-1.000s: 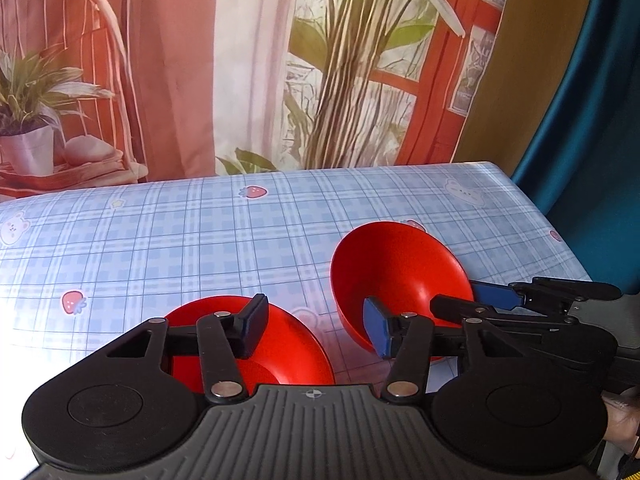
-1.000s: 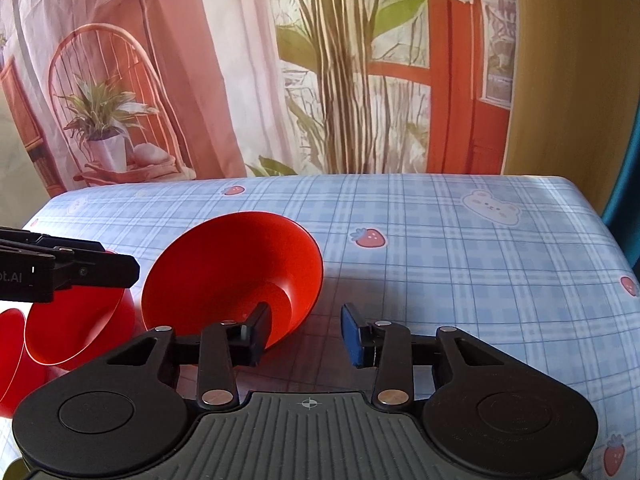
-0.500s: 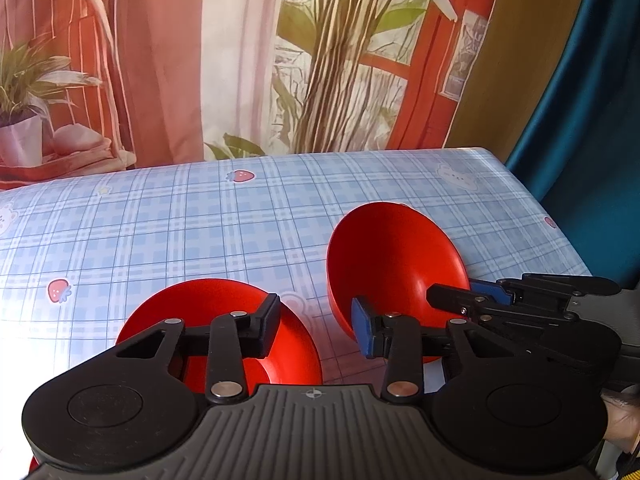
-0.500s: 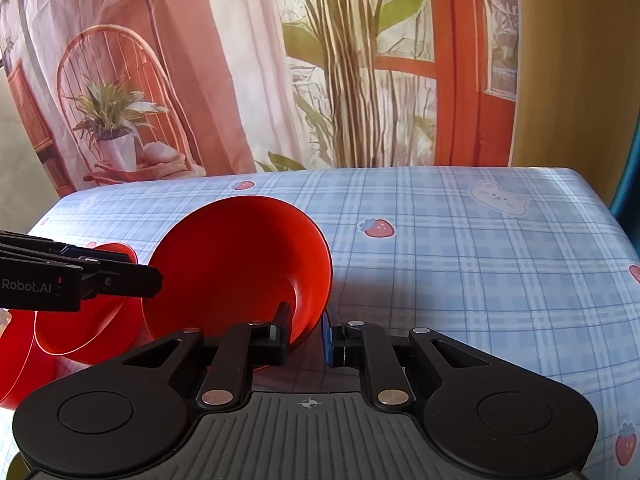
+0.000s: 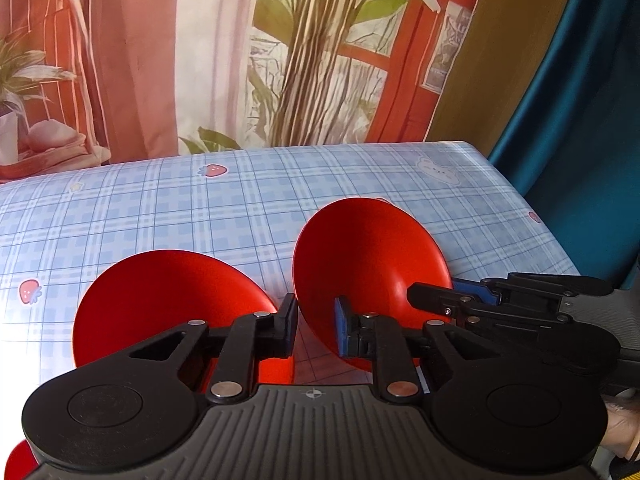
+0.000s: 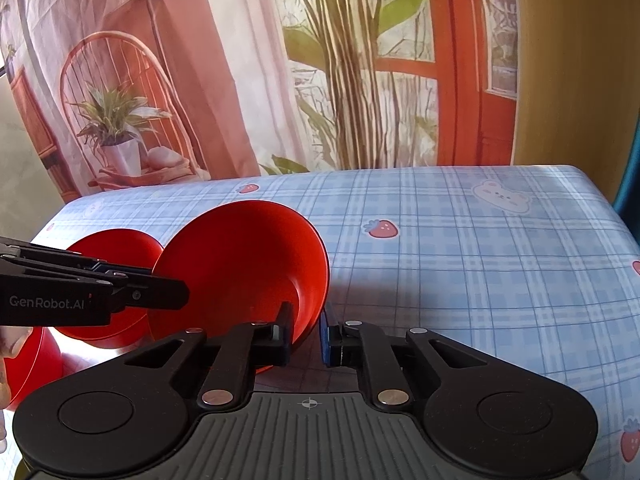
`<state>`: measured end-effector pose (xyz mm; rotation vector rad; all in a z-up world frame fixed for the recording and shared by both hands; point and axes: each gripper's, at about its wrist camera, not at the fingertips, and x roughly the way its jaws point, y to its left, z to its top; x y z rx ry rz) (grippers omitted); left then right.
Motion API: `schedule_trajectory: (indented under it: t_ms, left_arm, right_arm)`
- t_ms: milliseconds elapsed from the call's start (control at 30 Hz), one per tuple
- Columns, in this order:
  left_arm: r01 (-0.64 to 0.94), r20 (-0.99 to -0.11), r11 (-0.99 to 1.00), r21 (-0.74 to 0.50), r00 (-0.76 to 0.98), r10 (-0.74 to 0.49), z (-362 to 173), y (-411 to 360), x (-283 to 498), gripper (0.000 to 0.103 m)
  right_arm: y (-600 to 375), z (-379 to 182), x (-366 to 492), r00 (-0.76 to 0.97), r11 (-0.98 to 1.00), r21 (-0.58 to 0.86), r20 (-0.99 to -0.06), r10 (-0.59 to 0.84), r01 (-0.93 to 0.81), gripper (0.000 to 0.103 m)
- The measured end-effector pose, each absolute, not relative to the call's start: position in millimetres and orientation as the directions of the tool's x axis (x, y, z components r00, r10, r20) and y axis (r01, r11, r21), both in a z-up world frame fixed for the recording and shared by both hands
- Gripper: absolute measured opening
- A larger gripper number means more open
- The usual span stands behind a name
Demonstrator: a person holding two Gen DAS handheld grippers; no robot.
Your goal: Organize plates and bowls
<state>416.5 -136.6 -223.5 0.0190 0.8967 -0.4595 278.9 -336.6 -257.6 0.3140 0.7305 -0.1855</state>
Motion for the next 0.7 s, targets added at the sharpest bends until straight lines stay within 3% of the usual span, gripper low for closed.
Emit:
schedule_trajectory:
  t_ms: [700]
  left_arm:
    - [0.435,-0.706,0.888,-0.147,0.583,-0.402,-180.2,-141.8,383.9,0.021]
  right_arm:
    - [-332.9,-203.9,251.7,0.774,0.936,0.211,-0.627,-0.09,0.281,0.012]
